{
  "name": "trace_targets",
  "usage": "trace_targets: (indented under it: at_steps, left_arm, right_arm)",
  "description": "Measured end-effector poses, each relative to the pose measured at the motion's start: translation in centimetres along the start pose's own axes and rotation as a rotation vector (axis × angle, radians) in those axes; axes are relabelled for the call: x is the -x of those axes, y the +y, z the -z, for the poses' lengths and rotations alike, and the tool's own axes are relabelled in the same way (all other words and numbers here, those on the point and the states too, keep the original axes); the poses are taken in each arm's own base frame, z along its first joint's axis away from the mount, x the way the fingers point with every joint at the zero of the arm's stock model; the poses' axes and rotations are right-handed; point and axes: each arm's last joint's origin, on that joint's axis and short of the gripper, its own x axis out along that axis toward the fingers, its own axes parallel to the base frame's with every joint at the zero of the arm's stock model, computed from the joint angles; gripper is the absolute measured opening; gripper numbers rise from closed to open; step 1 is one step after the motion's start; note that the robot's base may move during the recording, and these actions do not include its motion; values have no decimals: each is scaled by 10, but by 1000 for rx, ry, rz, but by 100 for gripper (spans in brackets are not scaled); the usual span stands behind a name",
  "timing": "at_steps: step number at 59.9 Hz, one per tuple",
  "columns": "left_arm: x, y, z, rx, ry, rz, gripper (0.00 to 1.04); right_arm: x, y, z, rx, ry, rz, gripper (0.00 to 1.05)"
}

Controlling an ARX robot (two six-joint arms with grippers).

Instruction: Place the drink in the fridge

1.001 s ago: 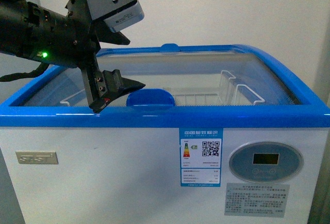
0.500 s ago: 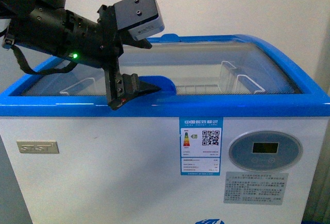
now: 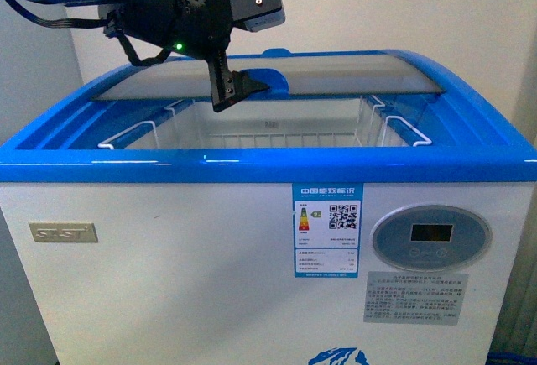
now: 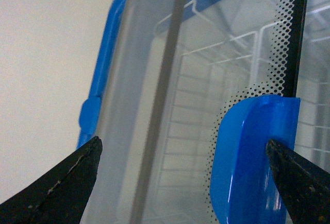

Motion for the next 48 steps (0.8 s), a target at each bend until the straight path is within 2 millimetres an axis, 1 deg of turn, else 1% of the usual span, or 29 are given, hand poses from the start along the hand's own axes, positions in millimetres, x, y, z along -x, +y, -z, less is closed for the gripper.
trace_targets:
  at_steps: [5,11,14,17,22,25,28,29,30,32,33,34,36,37,39,43,44,47,48]
  left_arm:
    - [-17,9,9,-63,43,-105,97]
    - [-35,13,22,-100,127,-297,97]
    - [-36,11,27,-86,158,-368,97]
    - [-35,7,28,-31,154,-391,97]
    - [-21,-2,26,132,197,-398,97]
    - [-7,-6,20,280,206,-388,97]
    - [13,-11,12,427,218,-374,97]
    - [16,-12,11,455,217,-370,97]
    - [24,-14,7,523,209,-365,97]
    - [32,-17,4,566,208,-358,97]
    - [41,-18,0,622,201,-355,97]
    - [46,-20,-1,651,199,-351,97]
    - [65,-25,-9,773,174,-339,97]
    - [81,-29,-15,849,161,-330,97]
    - [102,-35,-23,939,138,-320,97]
    - [149,-50,-36,1058,98,-300,97]
    - [155,-52,-38,1074,94,-312,96]
    - [191,-64,-46,1113,132,-538,87]
    - [197,-66,-47,1123,136,-576,85]
  right_arm:
    - [0,0,0,0,0,0,41]
    - [0,0,0,0,0,0,41]
    - [0,0,0,0,0,0,41]
    - [0,0,0,0,0,0,41]
    - [0,0,0,0,0,0,41]
    - [0,0,0,0,0,0,41]
    - [0,0,0,0,0,0,41]
    - [0,0,0,0,0,0,41]
    - [0,0,0,0,0,0,41]
    - [0,0,0,0,0,0,41]
    - [0,0,0,0,0,0,41]
    - [0,0,0,0,0,0,41]
    - [0,0,0,0,0,0,41]
    - [0,0,0,0,0,0,41]
    - [0,0,0,0,0,0,41]
    - [0,0,0,0,0,0,41]
    - [0,0,0,0,0,0,41]
    - [0,0,0,0,0,0,41]
    - [0,0,0,0,0,0,41]
